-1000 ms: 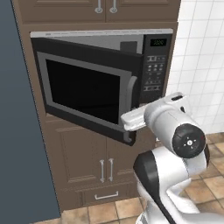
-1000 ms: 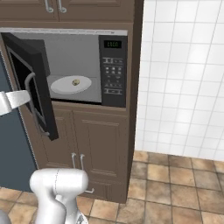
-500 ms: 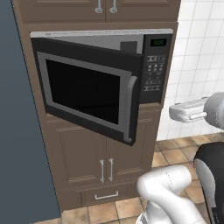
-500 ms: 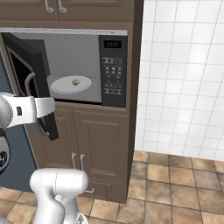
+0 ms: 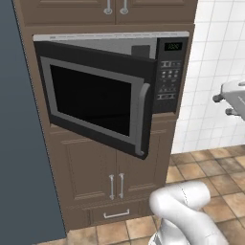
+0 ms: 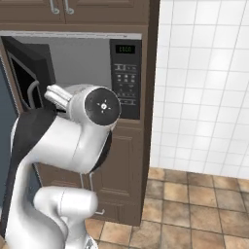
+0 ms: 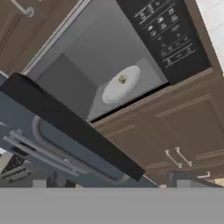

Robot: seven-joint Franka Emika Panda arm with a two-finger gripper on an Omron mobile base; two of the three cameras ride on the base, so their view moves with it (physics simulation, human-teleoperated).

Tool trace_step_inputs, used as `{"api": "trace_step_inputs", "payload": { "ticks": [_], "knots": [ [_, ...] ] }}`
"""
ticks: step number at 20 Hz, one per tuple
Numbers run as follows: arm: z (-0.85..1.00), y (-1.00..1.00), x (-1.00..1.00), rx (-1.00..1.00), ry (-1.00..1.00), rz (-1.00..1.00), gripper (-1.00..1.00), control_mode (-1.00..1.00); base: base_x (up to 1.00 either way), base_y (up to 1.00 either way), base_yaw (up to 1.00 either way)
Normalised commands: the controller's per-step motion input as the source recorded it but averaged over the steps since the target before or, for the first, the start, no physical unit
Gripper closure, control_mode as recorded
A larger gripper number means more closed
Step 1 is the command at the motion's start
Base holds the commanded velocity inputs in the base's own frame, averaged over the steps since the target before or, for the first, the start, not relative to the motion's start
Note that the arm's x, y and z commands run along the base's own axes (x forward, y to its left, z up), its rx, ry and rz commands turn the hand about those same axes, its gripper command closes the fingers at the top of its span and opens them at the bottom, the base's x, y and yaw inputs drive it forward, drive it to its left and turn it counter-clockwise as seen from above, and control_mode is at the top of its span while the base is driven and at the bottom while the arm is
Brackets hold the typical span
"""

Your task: Open the microwave door.

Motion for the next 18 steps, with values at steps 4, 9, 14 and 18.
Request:
{"api": "trace_step_inputs", "payload": {
  "ticks": [4, 9, 14, 18],
  "knots": [
    [-0.42, -0.11, 0.22, 0.78, 0.31, 0.15, -1.00, -1.00, 0.00, 0.00, 0.00],
    [-0.61, 0.17, 0.39, 0.66, 0.02, 0.06, -1.00, -1.00, 0.00, 0.00, 0.00],
    [-0.10, 0.60, 0.90, 0.29, 0.02, 0.08, -1.00, -1.00, 0.00, 0.00, 0.00],
    [0.08, 0.47, 0.92, 0.08, 0.18, 0.18, -1.00, -1.00, 0.00, 0.00, 0.00]
  ]
}}
